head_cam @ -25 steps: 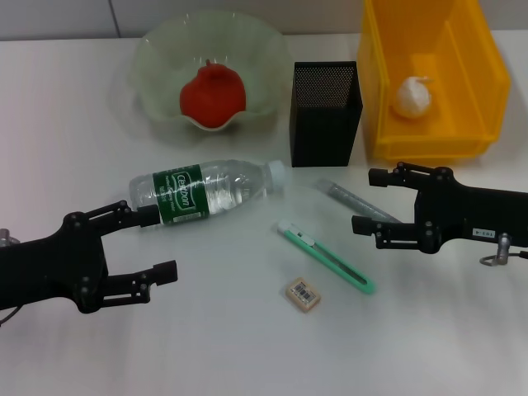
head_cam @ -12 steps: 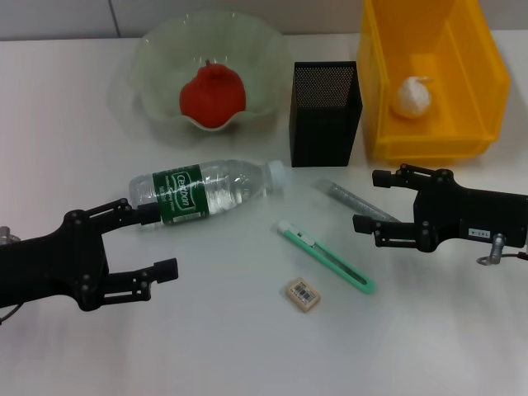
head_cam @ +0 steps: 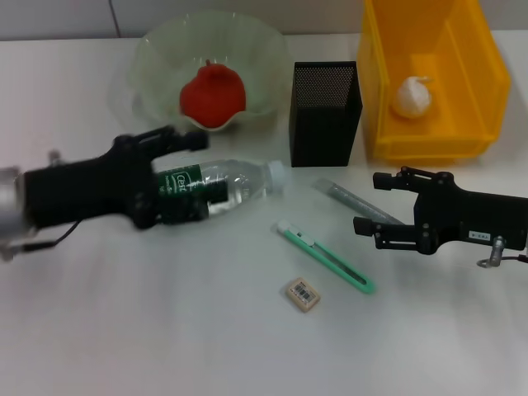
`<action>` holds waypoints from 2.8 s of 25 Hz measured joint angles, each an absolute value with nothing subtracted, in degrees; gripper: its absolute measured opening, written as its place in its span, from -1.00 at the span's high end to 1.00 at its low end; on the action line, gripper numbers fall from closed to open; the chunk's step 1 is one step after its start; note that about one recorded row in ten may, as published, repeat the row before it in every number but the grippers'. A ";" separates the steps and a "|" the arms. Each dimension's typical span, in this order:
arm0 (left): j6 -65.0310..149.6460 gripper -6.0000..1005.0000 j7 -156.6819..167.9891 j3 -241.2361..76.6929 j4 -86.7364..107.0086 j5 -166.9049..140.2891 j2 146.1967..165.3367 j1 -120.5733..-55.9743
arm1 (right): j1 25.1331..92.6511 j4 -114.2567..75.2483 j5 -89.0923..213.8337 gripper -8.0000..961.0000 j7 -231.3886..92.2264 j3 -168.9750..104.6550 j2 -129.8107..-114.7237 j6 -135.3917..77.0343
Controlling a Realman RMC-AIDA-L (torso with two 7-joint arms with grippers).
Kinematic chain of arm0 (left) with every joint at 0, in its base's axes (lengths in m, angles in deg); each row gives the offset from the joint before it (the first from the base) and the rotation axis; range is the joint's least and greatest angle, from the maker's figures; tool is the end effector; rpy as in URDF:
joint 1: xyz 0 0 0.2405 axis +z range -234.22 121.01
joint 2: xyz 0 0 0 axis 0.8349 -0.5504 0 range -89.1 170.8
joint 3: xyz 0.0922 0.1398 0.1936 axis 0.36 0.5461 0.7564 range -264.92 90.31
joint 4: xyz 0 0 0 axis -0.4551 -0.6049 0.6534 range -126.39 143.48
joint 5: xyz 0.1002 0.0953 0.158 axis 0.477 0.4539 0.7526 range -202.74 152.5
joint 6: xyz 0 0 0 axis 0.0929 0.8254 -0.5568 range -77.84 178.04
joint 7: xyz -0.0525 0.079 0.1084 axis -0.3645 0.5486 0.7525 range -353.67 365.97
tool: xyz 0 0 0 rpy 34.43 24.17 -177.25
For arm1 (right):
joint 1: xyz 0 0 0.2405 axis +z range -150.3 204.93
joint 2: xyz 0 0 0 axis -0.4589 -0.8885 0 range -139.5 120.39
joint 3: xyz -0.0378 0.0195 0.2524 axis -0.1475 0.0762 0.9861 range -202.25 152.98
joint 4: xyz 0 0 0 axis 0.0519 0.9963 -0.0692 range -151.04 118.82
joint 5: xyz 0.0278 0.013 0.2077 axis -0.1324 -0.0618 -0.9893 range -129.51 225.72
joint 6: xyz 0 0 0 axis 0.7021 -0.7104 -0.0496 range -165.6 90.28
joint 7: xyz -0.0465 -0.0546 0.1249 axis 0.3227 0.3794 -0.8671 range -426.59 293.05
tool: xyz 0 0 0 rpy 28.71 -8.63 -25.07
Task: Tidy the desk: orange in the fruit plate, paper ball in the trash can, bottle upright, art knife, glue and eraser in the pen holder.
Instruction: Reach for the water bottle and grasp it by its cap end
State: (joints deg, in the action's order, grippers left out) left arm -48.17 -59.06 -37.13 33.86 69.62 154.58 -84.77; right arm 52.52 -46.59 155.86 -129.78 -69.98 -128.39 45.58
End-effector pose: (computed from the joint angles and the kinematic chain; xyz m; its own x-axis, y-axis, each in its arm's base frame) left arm -0.2576 0.3023 0.0080 0.7126 0.1912 0.6751 0.3184 -0.9455 -0.0683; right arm 0.2927 0.3045 -0.0251 0.8373 -0.2409 -0.4908 -0.3976 -0.8844 -0.2443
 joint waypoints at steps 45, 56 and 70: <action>-24.53 -0.70 -95.75 -23.62 49.22 104.70 159.48 -107.89 | 51.26 -46.43 155.85 -0.72 -129.69 -69.54 -128.56 45.97; -21.13 -0.70 -103.68 -12.77 50.66 110.77 159.82 -111.47 | 51.16 -46.43 155.85 -0.72 -129.70 -69.54 -128.55 46.08; -19.21 -0.69 -107.63 -6.91 50.42 114.81 160.03 -113.93 | 51.40 -46.30 155.77 -0.72 -129.86 -69.90 -128.60 46.08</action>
State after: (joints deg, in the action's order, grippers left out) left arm -19.21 -107.63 -6.91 50.42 114.81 160.03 -113.93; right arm 51.40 -46.30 155.77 -129.86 -69.90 -128.60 46.08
